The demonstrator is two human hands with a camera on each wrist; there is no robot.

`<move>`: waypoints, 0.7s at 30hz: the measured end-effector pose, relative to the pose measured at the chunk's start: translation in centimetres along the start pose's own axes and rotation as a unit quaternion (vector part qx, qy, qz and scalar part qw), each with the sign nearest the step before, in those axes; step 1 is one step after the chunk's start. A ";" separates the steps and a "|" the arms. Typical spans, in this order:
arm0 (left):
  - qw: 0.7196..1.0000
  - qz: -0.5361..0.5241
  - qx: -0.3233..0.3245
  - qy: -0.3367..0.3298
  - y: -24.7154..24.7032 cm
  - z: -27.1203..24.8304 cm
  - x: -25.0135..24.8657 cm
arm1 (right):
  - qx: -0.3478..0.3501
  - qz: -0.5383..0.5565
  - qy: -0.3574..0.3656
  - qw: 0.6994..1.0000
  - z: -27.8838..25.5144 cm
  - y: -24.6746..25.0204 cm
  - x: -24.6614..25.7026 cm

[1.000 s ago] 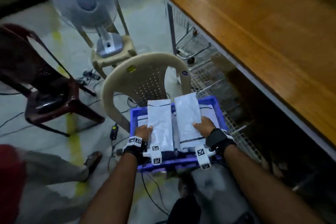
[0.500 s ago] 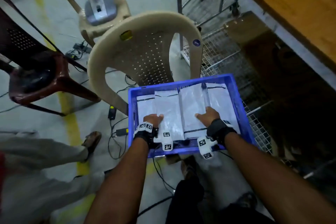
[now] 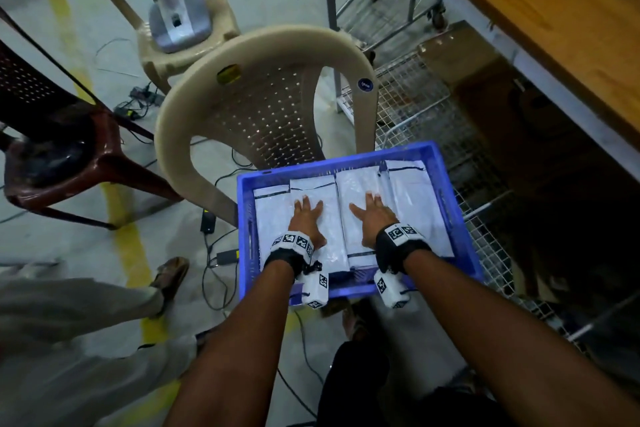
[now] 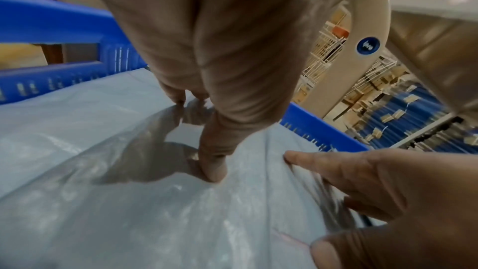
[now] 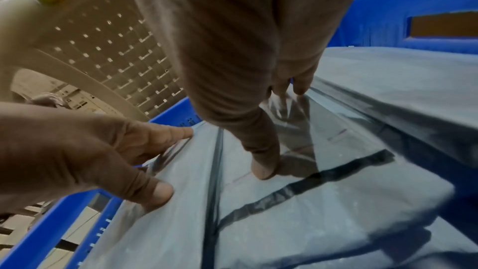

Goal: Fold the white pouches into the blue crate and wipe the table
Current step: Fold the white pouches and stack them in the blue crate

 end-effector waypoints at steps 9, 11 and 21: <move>0.999 0.020 0.027 0.017 -1.4 1.4 -0.2 | 0.023 0.025 0.006 0.999 1.1 -1.3 -0.4; 1.000 0.022 0.003 0.014 -0.3 0.8 -0.4 | -0.010 0.041 0.001 0.999 0.2 -0.1 -0.5; 0.930 -0.317 -0.150 -0.111 12.7 -9.3 -10.9 | -0.307 0.307 -0.043 0.900 -14.1 15.6 -4.9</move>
Point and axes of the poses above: each hand's wrist, its own z-axis towards the middle knuckle, its own y-axis out of the back of the hand, x = y × z, the point moved 7 cm from there along z, towards the middle knuckle, and after that the axes turned 3 degrees about y, right-handed, at the moved point
